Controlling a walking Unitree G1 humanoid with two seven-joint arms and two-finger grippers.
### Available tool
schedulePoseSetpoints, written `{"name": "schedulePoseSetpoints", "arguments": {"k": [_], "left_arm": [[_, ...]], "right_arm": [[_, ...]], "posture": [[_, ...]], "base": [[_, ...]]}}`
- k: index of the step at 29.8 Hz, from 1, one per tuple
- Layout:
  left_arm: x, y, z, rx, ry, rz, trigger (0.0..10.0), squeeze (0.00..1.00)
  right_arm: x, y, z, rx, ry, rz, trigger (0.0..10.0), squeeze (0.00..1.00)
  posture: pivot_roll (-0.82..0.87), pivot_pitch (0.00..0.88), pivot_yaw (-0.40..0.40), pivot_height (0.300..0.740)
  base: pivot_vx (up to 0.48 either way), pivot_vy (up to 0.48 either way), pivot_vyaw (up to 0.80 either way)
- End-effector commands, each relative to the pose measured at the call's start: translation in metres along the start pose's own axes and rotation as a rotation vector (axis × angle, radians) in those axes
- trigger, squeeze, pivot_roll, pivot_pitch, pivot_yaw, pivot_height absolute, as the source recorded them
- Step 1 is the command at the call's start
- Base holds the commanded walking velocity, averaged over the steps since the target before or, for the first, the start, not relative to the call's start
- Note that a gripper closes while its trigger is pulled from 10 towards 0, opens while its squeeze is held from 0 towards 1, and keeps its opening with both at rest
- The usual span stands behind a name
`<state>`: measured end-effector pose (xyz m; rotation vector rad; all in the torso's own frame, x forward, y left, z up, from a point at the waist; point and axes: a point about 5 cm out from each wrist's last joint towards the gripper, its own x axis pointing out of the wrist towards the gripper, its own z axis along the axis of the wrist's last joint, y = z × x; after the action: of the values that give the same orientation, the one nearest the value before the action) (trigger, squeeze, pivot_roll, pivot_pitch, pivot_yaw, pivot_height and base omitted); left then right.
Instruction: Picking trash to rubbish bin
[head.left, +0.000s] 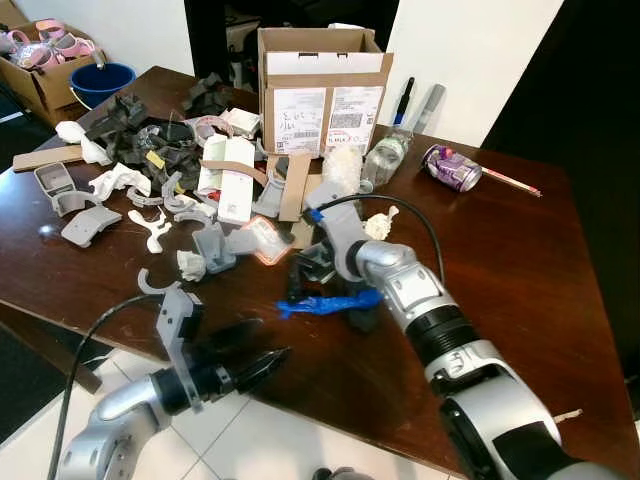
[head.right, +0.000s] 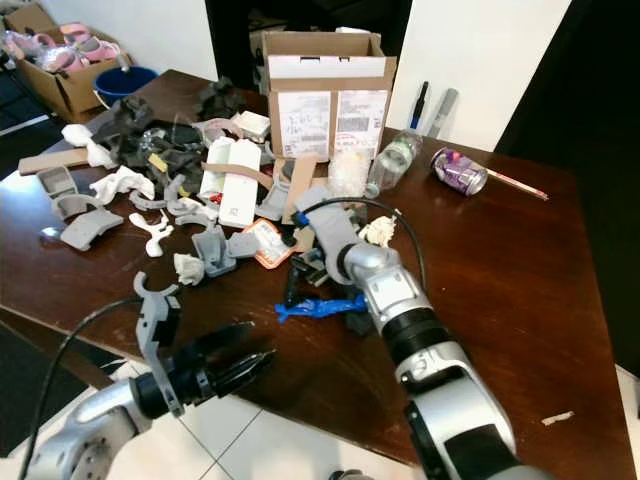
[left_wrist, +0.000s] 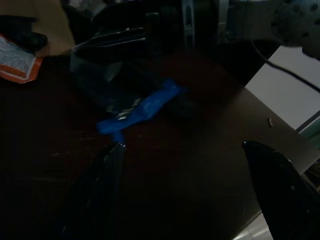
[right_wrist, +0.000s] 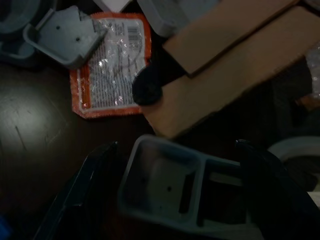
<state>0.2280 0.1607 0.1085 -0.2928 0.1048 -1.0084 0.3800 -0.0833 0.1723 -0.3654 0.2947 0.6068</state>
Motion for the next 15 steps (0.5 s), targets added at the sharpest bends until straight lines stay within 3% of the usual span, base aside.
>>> {"name": "schedulePoseSetpoints", "arguments": {"k": [1, 5, 13, 15], "left_arm": [[-0.004, -0.002, -0.002, -0.001, 0.032, 0.000, 10.0, 0.00], [-0.007, -0.003, -0.001, 0.002, 0.044, 0.004, 10.0, 0.00], [-0.008, -0.003, 0.000, 0.005, 0.049, 0.010, 10.0, 0.00], [-0.008, -0.002, 0.001, 0.007, 0.049, 0.012, 10.0, 0.00]], "right_arm": [[-0.005, -0.003, -0.003, 0.047, -0.002, 0.045, 10.0, 0.00], [-0.018, -0.009, 0.000, 0.123, -0.058, 0.153, 10.0, 0.00], [-0.022, -0.018, -0.006, 0.126, -0.031, 0.120, 10.0, 0.00], [-0.023, -0.023, -0.010, 0.081, 0.013, 0.083, 10.0, 0.00]], "posture": [[0.14, 0.156, -0.076, 0.740], [0.14, 0.157, -0.072, 0.740], [0.14, 0.155, -0.073, 0.740], [0.14, 0.155, -0.073, 0.740]], "base": [[0.000, 0.000, 0.00], [0.000, 0.000, 0.00], [0.000, 0.000, 0.00], [0.000, 0.000, 0.00]]}}
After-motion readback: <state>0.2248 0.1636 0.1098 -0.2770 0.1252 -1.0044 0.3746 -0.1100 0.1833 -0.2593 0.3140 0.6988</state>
